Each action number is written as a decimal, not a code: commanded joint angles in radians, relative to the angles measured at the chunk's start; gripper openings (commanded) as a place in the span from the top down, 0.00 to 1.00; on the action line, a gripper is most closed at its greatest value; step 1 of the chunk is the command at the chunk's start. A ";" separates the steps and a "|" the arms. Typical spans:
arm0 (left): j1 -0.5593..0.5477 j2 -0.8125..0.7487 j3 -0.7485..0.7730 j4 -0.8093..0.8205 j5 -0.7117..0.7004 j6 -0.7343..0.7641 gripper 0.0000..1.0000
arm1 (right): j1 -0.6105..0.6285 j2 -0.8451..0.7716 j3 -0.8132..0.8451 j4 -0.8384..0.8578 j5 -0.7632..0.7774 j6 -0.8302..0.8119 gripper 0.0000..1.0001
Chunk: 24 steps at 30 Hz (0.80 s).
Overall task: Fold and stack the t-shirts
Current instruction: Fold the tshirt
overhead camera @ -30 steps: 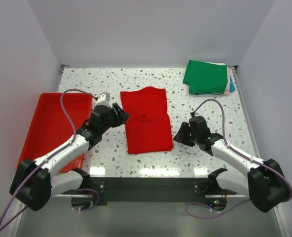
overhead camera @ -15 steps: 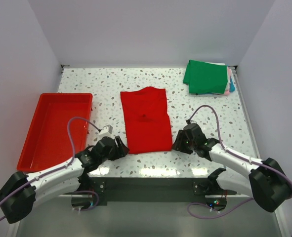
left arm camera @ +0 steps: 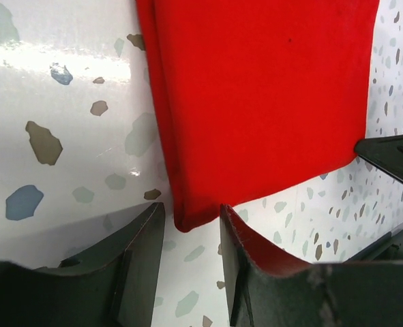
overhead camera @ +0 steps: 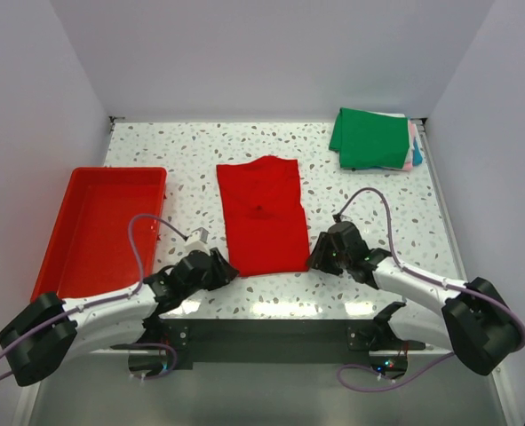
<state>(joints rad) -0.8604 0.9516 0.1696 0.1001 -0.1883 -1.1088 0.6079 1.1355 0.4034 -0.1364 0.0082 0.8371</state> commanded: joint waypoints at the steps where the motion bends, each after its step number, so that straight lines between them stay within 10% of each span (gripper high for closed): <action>1: -0.014 0.045 -0.019 -0.002 -0.019 -0.028 0.57 | 0.015 0.038 0.005 0.060 0.007 0.020 0.58; 9: -0.028 0.098 -0.021 0.041 -0.016 -0.031 0.67 | 0.035 0.098 0.006 0.106 0.003 0.030 0.68; 16: -0.037 0.078 -0.007 0.027 -0.016 -0.014 0.97 | 0.038 0.054 0.009 0.063 0.003 0.008 1.00; 24: -0.146 -0.103 0.063 -0.224 -0.074 -0.028 1.00 | 0.065 -0.224 -0.026 -0.167 -0.031 -0.018 1.00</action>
<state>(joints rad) -0.9470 0.9207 0.1795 0.0368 -0.2035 -1.1400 0.6559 1.0225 0.4007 -0.1692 -0.0017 0.8433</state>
